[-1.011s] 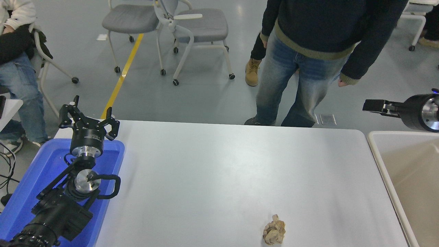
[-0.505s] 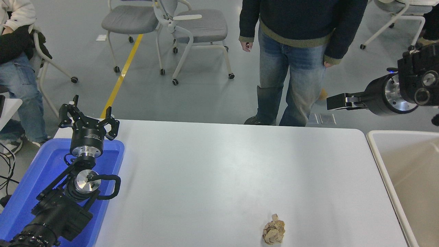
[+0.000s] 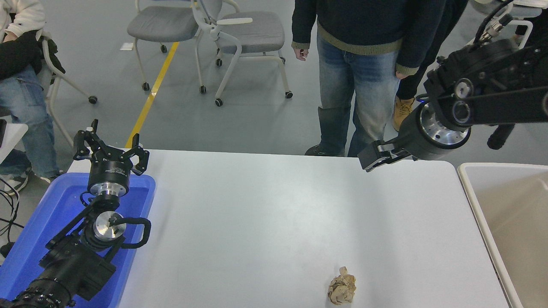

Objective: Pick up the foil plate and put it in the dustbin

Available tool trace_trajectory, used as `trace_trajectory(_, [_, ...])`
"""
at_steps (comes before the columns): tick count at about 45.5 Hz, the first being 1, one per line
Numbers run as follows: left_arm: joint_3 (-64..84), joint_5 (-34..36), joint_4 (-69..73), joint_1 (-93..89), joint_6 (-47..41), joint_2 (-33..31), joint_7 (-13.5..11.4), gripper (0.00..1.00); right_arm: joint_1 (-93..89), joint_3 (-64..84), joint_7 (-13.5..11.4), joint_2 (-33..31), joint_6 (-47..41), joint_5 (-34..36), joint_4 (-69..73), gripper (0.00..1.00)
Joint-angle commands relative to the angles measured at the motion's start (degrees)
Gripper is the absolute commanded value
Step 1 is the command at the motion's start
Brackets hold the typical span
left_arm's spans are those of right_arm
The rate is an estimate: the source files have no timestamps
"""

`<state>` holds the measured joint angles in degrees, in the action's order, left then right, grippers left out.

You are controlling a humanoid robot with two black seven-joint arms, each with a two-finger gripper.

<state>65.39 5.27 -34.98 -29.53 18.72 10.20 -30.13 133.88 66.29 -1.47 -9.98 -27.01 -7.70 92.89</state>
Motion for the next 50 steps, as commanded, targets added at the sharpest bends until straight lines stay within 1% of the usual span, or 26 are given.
trace_trajectory(1, [0.0,0.0,0.0,0.0,0.0,0.0,0.0,0.99,0.1,2.3,0.2,1.2,-3.4,5.7,-0.2,1.00])
trace_trajectory(20, [0.0,0.0,0.1,0.0,-0.1,0.0,0.0,0.99,-1.0,8.5,0.3,-3.2,-8.3,5.0,0.8,1.00])
trace_trajectory(39, [0.0,0.0,0.1,0.0,0.0,0.0,0.0,0.99,-1.0,7.2,0.9,-2.2,-10.4,5.4,0.9,1.00])
trace_trajectory(48, [0.0,0.0,0.1,0.0,0.0,0.0,0.0,0.99,-0.8,7.1,1.5,-2.2,-11.3,5.5,0.6,1.00])
trace_trajectory(50, [0.0,0.0,0.1,0.0,0.0,0.0,0.0,0.99,-0.6,7.1,2.1,-2.2,-12.0,5.5,0.5,1.00])
